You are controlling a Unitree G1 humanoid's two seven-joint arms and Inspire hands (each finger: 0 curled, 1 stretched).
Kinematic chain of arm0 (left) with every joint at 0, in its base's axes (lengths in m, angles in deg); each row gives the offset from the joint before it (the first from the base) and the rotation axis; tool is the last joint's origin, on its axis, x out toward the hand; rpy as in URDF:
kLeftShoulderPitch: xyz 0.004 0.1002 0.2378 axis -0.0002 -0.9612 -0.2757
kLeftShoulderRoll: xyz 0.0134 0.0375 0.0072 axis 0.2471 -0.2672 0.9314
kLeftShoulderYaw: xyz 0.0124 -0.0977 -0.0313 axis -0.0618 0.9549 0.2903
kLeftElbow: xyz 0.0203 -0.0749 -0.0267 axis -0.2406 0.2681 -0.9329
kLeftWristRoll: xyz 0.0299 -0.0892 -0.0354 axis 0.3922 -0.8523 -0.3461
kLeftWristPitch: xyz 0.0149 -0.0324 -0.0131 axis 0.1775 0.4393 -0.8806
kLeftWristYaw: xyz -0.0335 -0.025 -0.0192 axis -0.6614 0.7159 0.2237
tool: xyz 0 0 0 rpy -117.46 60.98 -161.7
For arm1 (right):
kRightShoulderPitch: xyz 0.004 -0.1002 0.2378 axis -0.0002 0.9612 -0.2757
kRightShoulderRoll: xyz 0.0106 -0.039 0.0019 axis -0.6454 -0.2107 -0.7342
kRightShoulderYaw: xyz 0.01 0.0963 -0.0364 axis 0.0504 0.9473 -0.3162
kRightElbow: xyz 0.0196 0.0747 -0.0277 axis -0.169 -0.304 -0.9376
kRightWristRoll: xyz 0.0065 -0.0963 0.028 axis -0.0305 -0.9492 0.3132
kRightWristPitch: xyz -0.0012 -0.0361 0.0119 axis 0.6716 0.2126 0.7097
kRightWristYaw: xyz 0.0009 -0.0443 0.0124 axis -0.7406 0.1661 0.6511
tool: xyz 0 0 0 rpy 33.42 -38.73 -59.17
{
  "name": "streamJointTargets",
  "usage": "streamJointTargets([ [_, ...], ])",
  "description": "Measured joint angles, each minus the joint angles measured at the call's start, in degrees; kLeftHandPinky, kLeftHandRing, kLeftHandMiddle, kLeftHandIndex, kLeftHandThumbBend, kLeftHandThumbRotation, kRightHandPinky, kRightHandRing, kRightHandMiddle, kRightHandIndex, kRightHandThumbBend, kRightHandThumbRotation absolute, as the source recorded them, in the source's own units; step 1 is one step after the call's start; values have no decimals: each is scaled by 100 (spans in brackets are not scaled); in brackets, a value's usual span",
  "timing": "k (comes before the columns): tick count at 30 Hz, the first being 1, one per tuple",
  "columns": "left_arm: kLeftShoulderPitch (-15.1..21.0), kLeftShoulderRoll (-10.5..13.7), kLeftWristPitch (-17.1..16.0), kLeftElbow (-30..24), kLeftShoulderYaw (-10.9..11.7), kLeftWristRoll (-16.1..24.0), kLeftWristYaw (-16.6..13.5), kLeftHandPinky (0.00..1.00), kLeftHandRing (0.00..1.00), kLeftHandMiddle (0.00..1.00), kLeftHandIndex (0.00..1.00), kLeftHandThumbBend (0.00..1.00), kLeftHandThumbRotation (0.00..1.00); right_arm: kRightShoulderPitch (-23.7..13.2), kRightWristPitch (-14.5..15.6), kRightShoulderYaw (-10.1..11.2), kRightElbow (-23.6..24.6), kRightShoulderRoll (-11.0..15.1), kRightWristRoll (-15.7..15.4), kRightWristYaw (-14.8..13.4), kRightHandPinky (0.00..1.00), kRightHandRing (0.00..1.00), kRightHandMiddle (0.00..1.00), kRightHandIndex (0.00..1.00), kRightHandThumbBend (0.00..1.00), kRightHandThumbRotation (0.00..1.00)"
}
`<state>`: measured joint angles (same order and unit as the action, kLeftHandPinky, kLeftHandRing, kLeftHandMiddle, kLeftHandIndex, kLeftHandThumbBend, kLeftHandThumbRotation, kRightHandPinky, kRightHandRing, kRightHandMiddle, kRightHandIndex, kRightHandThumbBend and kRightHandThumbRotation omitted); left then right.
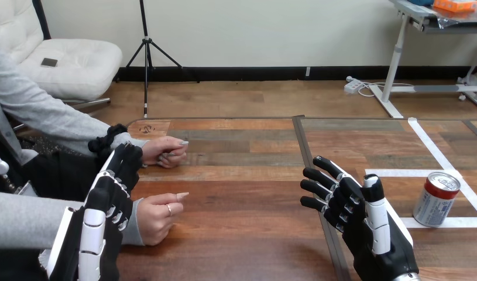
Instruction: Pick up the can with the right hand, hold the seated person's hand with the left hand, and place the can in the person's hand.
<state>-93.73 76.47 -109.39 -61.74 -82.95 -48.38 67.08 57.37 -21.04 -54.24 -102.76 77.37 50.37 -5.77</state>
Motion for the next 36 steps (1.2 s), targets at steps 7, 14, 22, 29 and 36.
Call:
streamJointTargets([
  [7, 0, 1, 8, -1, 0, 3, -5, 100, 97, 94, 93, 54, 100, -6, -2, 0, -1, 0, -2, 5, 81, 87, 87, 89, 83, 100],
  [14, -1, 0, 54, -4, 0, 25, -42, 100, 97, 94, 93, 55, 100, -86, -42, 0, -9, 2, -27, 33, 81, 86, 87, 88, 85, 100],
  [22, 0, 1, 57, -4, -3, 21, -5, 100, 97, 94, 93, 55, 100, -365, 19, 16, -50, 22, -40, -25, 80, 86, 86, 88, 87, 100],
  [29, 2, 2, 57, -4, -3, 21, 33, 100, 97, 94, 93, 55, 100, -733, 7, 62, -297, 43, -81, -119, 79, 84, 85, 86, 88, 100],
  [36, 2, 3, 71, -4, -2, 12, 33, 100, 97, 94, 93, 57, 100, -1115, 5, 120, -568, 156, -176, -270, 81, 86, 85, 87, 89, 100],
])
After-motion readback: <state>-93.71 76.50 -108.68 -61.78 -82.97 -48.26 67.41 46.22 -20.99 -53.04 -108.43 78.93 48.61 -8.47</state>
